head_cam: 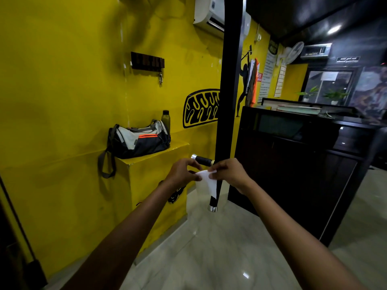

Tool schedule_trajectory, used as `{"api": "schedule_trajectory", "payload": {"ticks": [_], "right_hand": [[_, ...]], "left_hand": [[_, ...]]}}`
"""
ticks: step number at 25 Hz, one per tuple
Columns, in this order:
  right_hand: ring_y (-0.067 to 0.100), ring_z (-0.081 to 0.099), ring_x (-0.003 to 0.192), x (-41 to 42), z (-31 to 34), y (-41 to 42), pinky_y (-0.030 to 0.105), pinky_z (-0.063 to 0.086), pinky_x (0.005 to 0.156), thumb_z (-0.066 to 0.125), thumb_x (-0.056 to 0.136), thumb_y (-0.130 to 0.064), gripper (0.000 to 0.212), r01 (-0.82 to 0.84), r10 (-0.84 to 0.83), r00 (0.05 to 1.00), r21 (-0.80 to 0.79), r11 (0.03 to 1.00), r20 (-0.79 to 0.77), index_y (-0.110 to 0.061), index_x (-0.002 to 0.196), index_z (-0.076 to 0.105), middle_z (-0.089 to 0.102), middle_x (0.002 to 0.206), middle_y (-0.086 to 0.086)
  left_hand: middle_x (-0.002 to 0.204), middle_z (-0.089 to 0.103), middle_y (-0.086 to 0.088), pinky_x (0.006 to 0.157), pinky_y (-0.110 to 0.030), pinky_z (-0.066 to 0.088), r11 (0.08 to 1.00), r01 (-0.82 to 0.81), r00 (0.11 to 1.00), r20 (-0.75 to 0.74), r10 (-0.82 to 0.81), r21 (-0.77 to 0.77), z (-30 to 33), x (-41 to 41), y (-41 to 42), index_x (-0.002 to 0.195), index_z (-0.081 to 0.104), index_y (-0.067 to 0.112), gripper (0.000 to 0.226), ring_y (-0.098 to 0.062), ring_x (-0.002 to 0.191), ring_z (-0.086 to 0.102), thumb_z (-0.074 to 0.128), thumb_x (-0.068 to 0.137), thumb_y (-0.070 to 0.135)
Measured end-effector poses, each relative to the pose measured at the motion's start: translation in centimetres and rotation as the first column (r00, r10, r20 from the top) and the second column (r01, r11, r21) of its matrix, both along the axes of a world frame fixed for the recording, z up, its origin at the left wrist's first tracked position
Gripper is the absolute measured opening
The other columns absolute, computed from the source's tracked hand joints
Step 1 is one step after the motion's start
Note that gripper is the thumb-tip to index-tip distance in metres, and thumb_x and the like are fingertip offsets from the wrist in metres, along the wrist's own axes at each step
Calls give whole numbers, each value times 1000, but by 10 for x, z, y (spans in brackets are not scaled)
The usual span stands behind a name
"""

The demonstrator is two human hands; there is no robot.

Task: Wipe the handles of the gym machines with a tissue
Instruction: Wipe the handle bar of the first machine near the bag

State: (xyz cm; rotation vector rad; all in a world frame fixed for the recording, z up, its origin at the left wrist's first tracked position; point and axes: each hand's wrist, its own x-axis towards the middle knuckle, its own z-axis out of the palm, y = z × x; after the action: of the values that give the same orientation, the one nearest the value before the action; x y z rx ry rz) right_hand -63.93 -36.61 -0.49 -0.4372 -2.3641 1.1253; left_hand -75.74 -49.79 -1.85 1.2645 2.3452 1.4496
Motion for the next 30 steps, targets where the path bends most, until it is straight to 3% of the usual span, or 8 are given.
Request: {"api": "schedule_trajectory", "payload": {"ticks": [5,8,11,14,17,20,25,30], "right_hand": [[20,64,87,1,1,-3,27,55,74,70,82,-10,18,44,-43,999,42,998,-9,-1,97,70,67,96,12],[24,61,93,0,1,-3,40,51,82,67,85,-15,15,67,-66,998,31,997,-21,-5,96,68,65,96,10],[25,59,92,3,2,-6,43,49,86,61,90,-14,17,48,-56,997,-137,989,-57,-1,102,62,61,91,7],[16,60,81,6,2,-12,43,51,86,62,89,-13,28,-2,-13,999,-276,961,-51,1,112,55,59,87,0],[17,62,82,8,-1,-14,46,52,84,69,82,-7,36,-40,50,998,-301,953,26,-4,114,52,63,93,5],[24,63,83,5,-4,-14,41,56,73,67,82,1,42,-16,5,1000,-368,930,-30,1,117,43,61,101,18],[16,62,68,1,-4,-12,32,55,65,68,81,0,28,-21,-1,998,-361,933,-60,3,104,52,60,79,6],[16,60,63,-3,-7,-12,35,53,65,71,79,-1,29,-5,-29,996,-363,932,-88,4,103,55,61,74,6]], "left_hand": [[96,61,-1,59,-13,38,997,-66,998,-3,66,32,0,1,2,95,71,5,20,-3,71,52,76,78,12],[79,61,1,54,-16,37,997,-31,999,42,28,71,0,0,1,94,70,6,19,-6,64,51,75,80,17],[90,65,-9,64,-22,51,984,23,983,177,-55,175,0,-1,1,89,67,5,11,-18,82,61,72,83,13],[92,63,-13,69,-29,53,972,25,958,272,-90,235,1,2,3,80,60,9,10,-22,87,60,67,87,9],[83,60,-4,68,-30,50,959,-3,927,361,-103,282,2,4,3,76,58,15,16,-17,81,57,65,88,8],[85,60,-3,66,-30,47,950,-32,909,405,-102,312,1,3,3,76,56,17,17,-17,81,55,64,88,9],[98,60,-19,72,-40,44,947,-74,898,433,-73,314,-2,-2,4,79,56,18,14,-28,88,56,65,89,14],[88,57,-19,65,-33,35,953,-56,888,451,-88,298,-5,-4,5,81,52,19,14,-26,84,50,61,92,18]]}}
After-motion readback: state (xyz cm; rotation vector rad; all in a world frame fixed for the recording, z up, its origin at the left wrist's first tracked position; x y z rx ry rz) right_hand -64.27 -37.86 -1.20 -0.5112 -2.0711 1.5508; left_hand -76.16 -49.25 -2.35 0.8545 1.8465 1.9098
